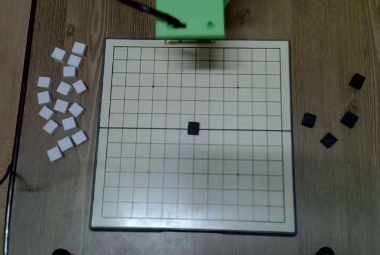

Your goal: Grasp a Black stone and put it on the board on position (0,0).

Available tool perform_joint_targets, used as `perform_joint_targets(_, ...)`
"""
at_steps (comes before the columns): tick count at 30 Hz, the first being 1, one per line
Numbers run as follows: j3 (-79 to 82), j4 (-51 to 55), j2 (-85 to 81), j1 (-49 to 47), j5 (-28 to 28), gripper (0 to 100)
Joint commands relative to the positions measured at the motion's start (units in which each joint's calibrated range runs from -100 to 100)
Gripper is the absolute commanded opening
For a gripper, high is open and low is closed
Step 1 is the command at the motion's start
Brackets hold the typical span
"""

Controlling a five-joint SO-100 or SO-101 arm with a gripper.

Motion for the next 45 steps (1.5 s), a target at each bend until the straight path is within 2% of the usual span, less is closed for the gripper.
perform_joint_targets(1, 5.4, -1.0, -9.3, 1.4, 0.2, 6)
perform_joint_targets(15, 26.4, -2.2, -30.5, 1.6, 0.2, 6)
perform_joint_targets(27, 38.2, -2.1, -40.2, 2.0, 1.3, 6)
perform_joint_targets(36, 42.3, -0.2, -43.6, 2.9, 4.3, 6)
perform_joint_targets(45, 42.3, 6.2, -45.5, 4.3, 6.6, 6)
